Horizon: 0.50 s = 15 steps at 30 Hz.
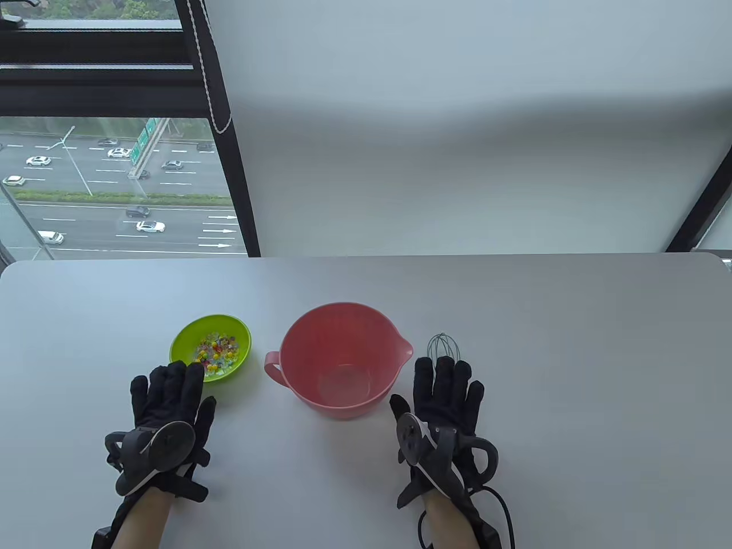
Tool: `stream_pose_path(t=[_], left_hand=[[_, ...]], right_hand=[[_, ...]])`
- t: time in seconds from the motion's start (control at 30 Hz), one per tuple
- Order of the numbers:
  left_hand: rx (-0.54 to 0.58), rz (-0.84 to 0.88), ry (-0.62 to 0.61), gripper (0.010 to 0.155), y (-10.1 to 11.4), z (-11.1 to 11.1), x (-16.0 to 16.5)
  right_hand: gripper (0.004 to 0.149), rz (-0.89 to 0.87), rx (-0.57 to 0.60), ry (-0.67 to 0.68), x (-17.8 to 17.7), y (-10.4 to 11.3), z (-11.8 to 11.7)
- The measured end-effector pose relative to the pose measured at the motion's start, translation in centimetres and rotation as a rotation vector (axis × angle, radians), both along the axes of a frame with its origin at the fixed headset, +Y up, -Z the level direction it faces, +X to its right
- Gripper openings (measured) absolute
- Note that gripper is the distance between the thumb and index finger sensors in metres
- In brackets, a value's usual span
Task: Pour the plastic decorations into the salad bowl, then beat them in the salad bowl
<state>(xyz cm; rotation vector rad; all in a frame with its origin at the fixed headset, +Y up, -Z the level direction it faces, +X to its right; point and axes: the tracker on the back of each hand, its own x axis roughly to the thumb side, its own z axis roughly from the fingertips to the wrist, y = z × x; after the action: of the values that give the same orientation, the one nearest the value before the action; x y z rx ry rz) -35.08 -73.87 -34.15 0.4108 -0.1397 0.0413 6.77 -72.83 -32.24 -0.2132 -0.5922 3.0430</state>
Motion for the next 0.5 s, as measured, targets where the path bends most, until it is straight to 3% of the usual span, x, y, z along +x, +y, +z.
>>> stream_pose_path(t=[0.23, 0.5], left_hand=[[-0.042, 0.034, 0.012, 0.066, 0.0, -0.2, -0.3], [-0.071, 0.343, 0.097, 0.068, 0.5, -1.3, -3.1]], right_hand=[[0.079, 0.004, 0.005, 0.004, -0.1, 0.0, 0.0], [0.078, -0.027, 0.003, -0.001, 0.3, 0.0, 0.0]])
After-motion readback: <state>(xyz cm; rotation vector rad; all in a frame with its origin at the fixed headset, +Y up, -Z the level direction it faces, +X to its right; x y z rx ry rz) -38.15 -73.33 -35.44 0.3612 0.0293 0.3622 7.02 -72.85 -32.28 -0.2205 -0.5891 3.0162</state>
